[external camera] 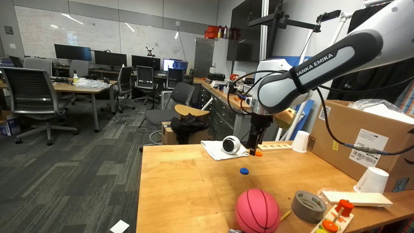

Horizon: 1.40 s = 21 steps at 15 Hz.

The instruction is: Stick the discs on the table to the rod on the far right of the wooden rack

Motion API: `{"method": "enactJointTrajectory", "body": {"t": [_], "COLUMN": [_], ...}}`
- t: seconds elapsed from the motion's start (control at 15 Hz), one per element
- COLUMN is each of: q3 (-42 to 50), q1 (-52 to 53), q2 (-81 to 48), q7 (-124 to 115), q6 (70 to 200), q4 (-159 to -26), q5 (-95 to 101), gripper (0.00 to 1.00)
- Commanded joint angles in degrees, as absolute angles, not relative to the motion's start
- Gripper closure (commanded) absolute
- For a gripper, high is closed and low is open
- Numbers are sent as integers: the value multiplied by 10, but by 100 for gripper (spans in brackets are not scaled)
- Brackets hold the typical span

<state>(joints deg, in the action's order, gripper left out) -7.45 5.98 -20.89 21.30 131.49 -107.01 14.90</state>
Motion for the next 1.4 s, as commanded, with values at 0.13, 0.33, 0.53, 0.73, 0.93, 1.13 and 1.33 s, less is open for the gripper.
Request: {"method": "enactJointTrajectory", "body": {"t": [0.13, 0.33, 0.53, 0.73, 0.93, 1.13, 1.33], "q3": [-75, -76, -77, -77, -77, -75, -79], "q1": [52, 50, 50, 50, 50, 54, 61], "q2": [-246, -260, -260, -260, -260, -261, -263], "q7": [216, 217, 217, 217, 217, 211, 216], "q6": [1301, 1292, 1289, 1288, 1287, 1289, 1322], "q4": [-1026, -1007, -1005, -1005, -1004, -1005, -1011], "q5": [110, 97, 97, 97, 97, 103, 115], "gripper": [0, 0, 0, 0, 0, 0, 0]}}
